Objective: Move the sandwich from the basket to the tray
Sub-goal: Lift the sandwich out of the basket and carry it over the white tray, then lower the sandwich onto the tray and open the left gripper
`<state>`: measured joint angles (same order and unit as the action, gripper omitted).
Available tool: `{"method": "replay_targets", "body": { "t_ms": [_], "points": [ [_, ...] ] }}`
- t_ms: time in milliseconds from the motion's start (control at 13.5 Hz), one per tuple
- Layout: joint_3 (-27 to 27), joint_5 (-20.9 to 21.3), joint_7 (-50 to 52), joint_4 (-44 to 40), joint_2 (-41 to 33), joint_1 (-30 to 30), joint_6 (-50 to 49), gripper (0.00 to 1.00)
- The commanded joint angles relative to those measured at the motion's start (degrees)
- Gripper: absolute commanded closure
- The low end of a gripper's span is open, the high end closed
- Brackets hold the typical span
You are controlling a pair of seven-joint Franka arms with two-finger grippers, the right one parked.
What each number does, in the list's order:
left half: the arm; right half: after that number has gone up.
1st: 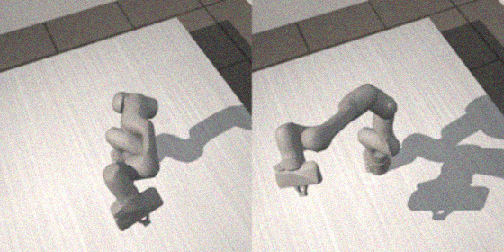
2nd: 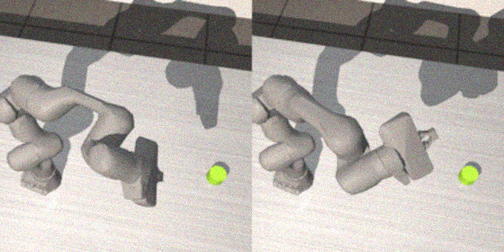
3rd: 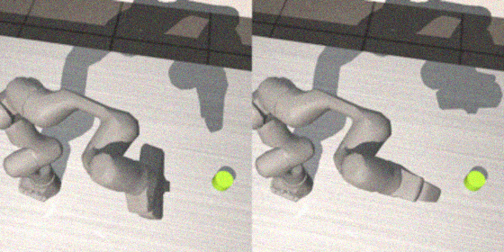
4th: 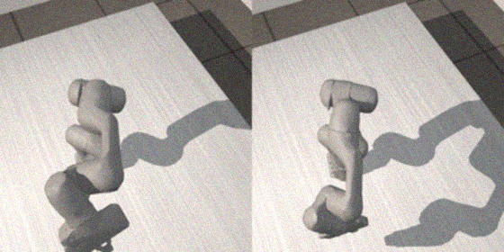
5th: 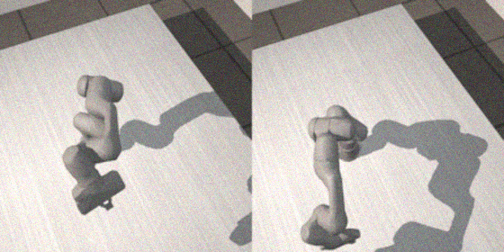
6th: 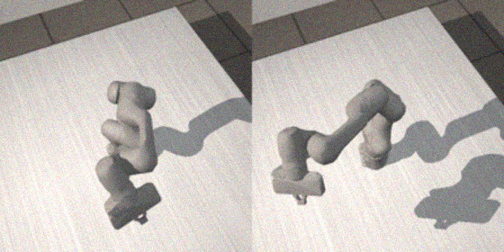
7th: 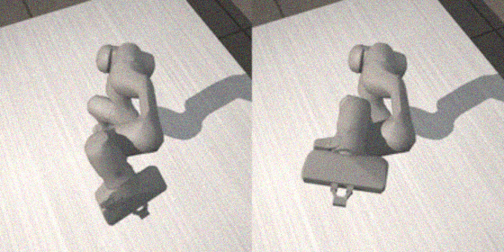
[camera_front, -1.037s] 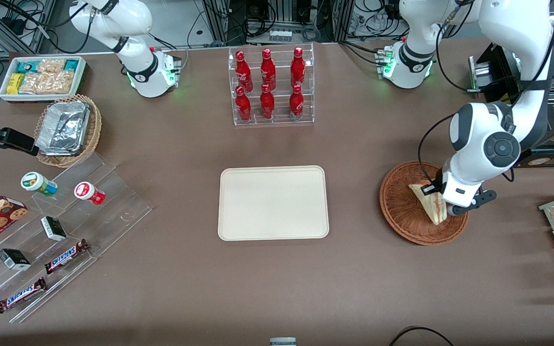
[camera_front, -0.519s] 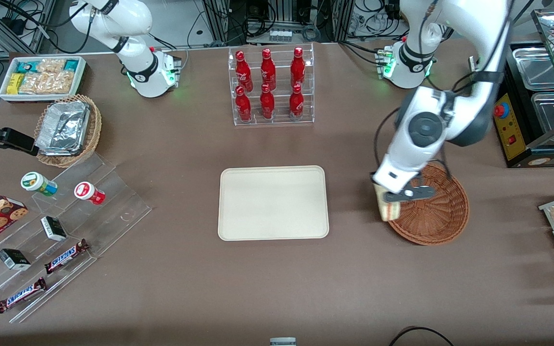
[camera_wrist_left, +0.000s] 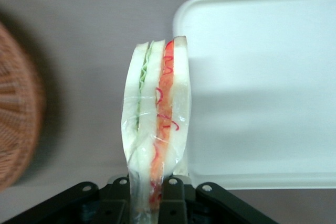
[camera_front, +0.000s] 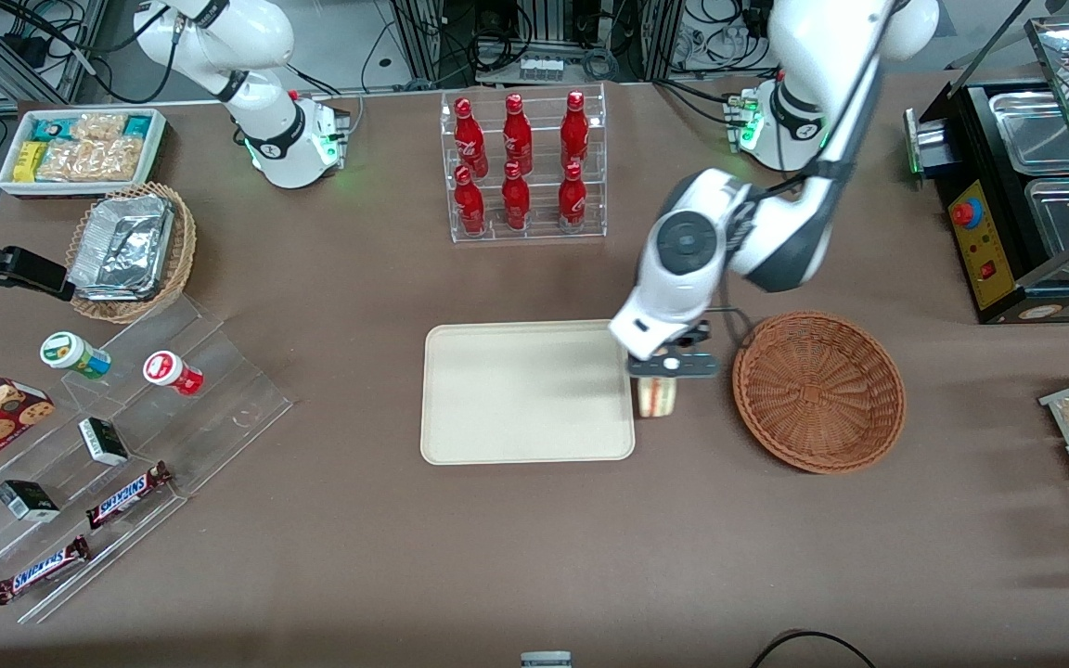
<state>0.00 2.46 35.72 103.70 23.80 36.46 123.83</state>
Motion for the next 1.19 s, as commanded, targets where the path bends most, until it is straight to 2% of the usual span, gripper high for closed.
{"method": "replay_targets", "body": {
  "t_ms": [0,593,1037,1111],
  "points": [
    [-0.8,-0.4,3.3,-9.6,7.4,3.3,-1.3,1.00],
    [-0.8,-0.3,4.9,-19.6,17.2,6.3,-1.0,1.00],
    [-0.8,-0.3,5.3,-21.0,19.4,6.3,-0.7,1.00],
    [-0.8,-0.3,5.1,-21.0,19.4,6.3,-0.7,0.62]
  ]
}}
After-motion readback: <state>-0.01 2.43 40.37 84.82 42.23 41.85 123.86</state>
